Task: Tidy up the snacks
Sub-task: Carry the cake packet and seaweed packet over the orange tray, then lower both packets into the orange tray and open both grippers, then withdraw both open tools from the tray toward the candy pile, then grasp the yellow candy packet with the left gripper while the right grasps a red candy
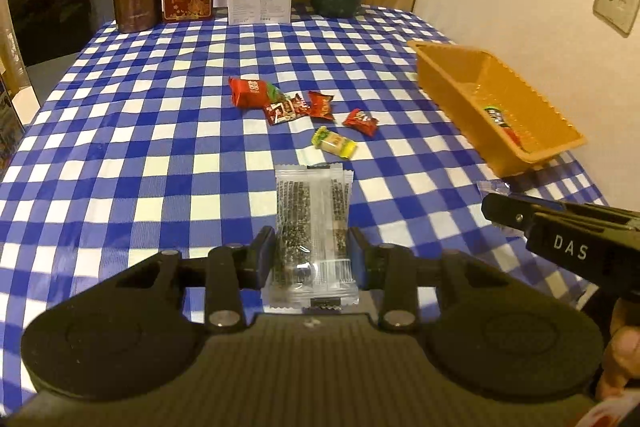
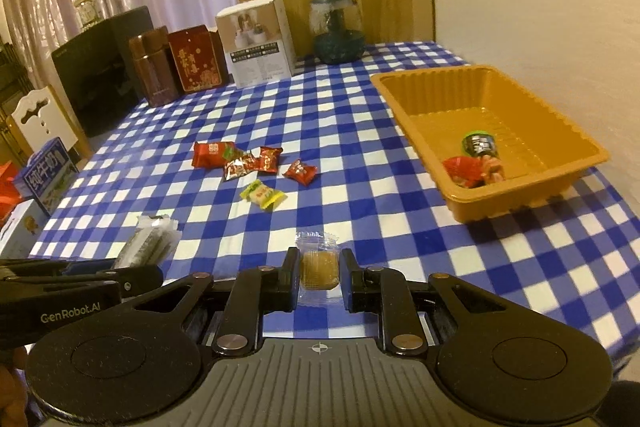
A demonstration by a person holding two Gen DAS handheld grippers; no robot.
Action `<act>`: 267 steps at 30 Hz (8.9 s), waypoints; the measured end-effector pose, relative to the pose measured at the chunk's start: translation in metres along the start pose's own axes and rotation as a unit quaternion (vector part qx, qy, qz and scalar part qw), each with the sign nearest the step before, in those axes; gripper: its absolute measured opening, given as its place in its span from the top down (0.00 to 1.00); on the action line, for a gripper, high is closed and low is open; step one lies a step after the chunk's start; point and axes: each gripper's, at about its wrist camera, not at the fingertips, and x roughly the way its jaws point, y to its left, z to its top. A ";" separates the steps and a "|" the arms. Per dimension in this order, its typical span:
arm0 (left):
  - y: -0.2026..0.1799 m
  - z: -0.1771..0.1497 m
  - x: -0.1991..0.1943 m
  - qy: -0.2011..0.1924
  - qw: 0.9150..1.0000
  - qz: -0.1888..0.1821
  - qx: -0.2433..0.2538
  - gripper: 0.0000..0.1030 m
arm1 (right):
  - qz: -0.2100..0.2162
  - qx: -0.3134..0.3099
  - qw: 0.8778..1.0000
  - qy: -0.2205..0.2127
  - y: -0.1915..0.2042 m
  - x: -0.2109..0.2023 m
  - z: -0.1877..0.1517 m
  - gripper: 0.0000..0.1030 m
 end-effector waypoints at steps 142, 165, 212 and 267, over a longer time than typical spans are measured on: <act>-0.143 0.105 0.058 -0.046 0.994 -0.097 0.001 0.54 | -0.033 0.120 0.992 -0.032 -0.206 -0.004 0.108 0.27; -0.100 0.054 -0.044 -0.073 0.993 -0.084 -0.026 0.48 | -0.052 0.072 0.995 -0.042 -0.120 -0.087 0.074 0.27; -0.006 0.022 -0.036 -0.052 0.998 -0.001 -0.029 0.42 | 0.015 0.037 0.999 0.005 -0.048 -0.039 0.034 0.27; 0.031 0.061 0.160 -0.005 0.993 -0.076 0.095 0.77 | 0.072 -0.053 0.996 0.031 -0.025 0.167 0.068 0.55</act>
